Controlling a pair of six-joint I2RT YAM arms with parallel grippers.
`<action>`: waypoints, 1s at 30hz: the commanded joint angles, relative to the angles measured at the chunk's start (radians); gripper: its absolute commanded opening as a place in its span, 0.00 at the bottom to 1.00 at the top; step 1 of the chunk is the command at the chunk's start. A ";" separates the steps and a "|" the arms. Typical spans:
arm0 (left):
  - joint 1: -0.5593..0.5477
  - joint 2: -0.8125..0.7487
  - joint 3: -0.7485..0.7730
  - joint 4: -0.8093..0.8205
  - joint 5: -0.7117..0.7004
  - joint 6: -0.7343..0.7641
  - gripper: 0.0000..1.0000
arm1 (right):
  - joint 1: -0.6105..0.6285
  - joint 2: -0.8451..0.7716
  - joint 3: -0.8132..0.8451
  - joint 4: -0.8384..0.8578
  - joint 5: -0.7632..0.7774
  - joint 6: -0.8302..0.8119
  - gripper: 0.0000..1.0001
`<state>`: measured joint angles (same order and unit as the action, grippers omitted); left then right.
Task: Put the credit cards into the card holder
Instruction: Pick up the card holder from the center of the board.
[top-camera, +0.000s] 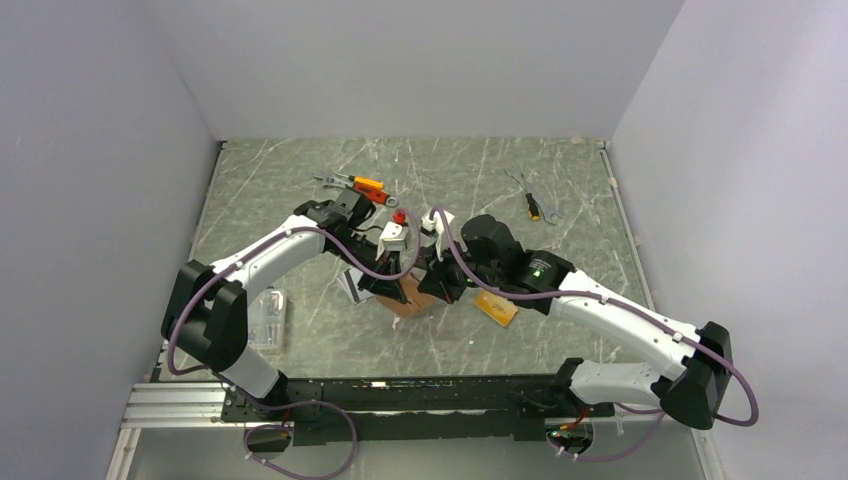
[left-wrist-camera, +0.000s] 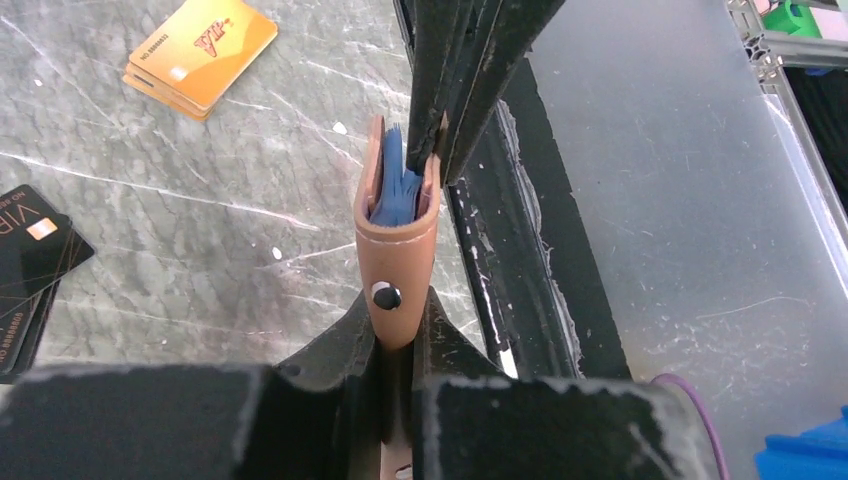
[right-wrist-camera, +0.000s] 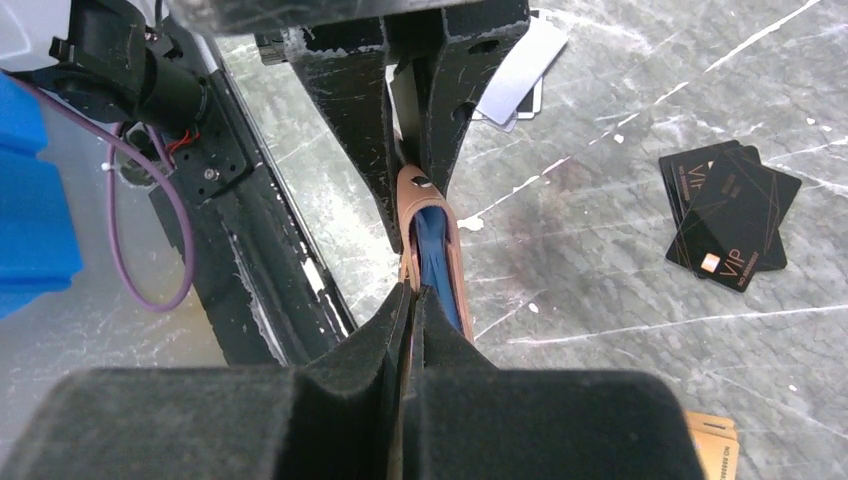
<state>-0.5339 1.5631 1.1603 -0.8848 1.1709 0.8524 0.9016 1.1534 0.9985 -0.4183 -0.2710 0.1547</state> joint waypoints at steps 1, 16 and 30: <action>-0.002 -0.078 -0.024 0.035 0.064 -0.013 0.04 | 0.004 -0.011 0.057 -0.001 0.066 -0.031 0.00; 0.081 -0.177 -0.084 0.637 0.069 -0.918 0.00 | -0.116 -0.285 -0.233 0.353 0.116 0.306 0.83; 0.080 -0.242 -0.162 0.844 0.061 -1.209 0.02 | -0.227 -0.099 -0.233 0.728 -0.124 0.548 0.55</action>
<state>-0.4530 1.3666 1.0019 -0.1291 1.2072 -0.2729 0.6861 1.0306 0.7517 0.1429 -0.3050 0.6025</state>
